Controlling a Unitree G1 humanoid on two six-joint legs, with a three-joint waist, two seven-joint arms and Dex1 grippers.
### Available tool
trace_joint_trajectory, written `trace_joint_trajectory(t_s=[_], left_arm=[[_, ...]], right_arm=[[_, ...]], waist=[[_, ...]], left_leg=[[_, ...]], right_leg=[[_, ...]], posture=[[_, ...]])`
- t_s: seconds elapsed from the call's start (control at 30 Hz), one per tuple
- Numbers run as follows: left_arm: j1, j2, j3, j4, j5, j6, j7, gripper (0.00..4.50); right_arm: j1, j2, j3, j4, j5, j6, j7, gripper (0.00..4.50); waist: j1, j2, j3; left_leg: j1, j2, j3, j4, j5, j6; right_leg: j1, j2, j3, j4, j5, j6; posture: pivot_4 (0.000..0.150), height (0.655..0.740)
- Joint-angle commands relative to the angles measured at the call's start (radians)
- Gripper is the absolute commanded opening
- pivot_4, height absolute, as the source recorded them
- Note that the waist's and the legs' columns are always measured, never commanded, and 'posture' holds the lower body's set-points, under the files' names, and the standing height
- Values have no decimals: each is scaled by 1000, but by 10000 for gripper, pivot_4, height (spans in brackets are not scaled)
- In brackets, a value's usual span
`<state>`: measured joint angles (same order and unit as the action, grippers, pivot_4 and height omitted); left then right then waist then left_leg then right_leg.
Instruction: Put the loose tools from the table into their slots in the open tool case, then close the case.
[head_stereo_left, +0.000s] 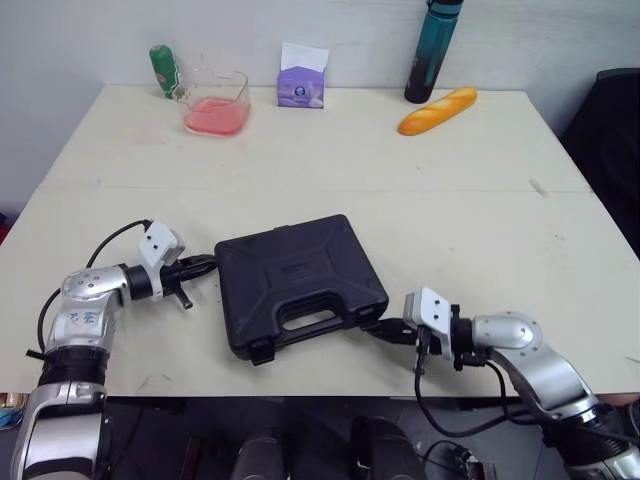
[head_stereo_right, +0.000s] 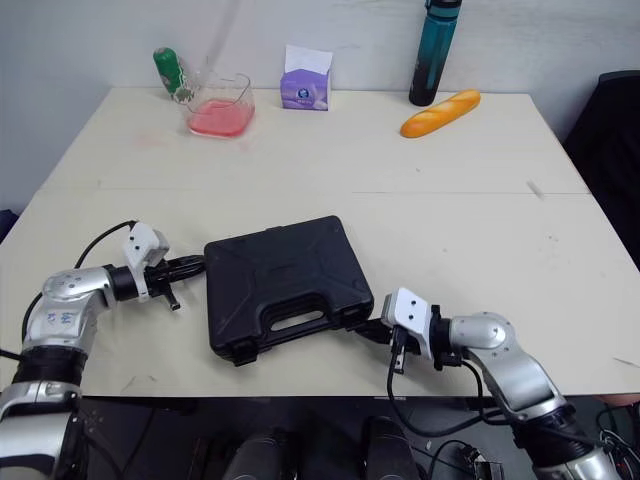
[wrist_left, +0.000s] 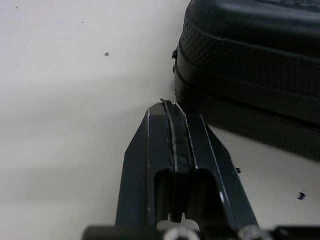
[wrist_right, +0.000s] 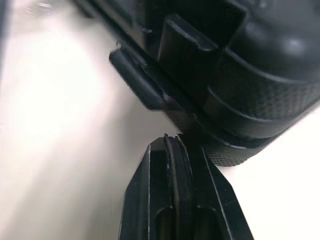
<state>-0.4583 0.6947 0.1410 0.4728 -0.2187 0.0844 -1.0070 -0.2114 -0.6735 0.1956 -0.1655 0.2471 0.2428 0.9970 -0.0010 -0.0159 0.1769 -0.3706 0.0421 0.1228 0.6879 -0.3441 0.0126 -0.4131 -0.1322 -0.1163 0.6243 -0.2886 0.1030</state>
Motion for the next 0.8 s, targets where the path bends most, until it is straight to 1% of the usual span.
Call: trace_joint_trajectory(t_s=[0.03,0.13,0.3,0.4,0.5,0.67,0.8], left_arm=[[32,6,30,-125,-43,25,12,0],[75,10,65,-195,-75,71,33,0],[106,4,117,-247,-114,108,69,0],[62,-18,124,-209,-97,99,139,0],[-2,-41,77,-152,-54,85,181,0],[-57,-65,-1,-61,3,28,160,0],[-88,-83,-32,7,13,-16,128,0]], right_arm=[[-35,12,-40,17,-5,-3,-32,714],[-55,9,-45,37,-16,-3,-36,714],[-62,4,-56,43,-26,0,-49,714],[-43,-6,-64,1,8,59,-40,714],[-12,-23,-47,-57,27,112,-10,714],[5,-3,-46,-73,25,123,-28,714],[-22,48,-44,-14,-21,67,-87,714]], waist=[[0,0,0],[-2,0,0],[-2,0,0],[-1,0,0],[5,0,0],[-2,0,0],[-2,0,0]], left_leg=[[0,0,0,0,0,0],[0,0,0,0,0,0],[0,1,0,0,0,0],[0,1,0,0,0,0],[0,0,0,0,0,0],[0,-3,1,0,0,1],[0,-4,1,0,0,0]], right_leg=[[0,0,0,0,0,0],[0,0,0,0,0,0],[0,0,0,0,0,0],[0,0,0,0,0,0],[0,0,0,0,0,0],[0,0,0,-1,0,0],[0,1,0,-1,0,0]], posture=[[1500,7400],[1500,7400],[1500,7400],[1500,7400],[1500,7400],[1500,7400],[1500,7400]])
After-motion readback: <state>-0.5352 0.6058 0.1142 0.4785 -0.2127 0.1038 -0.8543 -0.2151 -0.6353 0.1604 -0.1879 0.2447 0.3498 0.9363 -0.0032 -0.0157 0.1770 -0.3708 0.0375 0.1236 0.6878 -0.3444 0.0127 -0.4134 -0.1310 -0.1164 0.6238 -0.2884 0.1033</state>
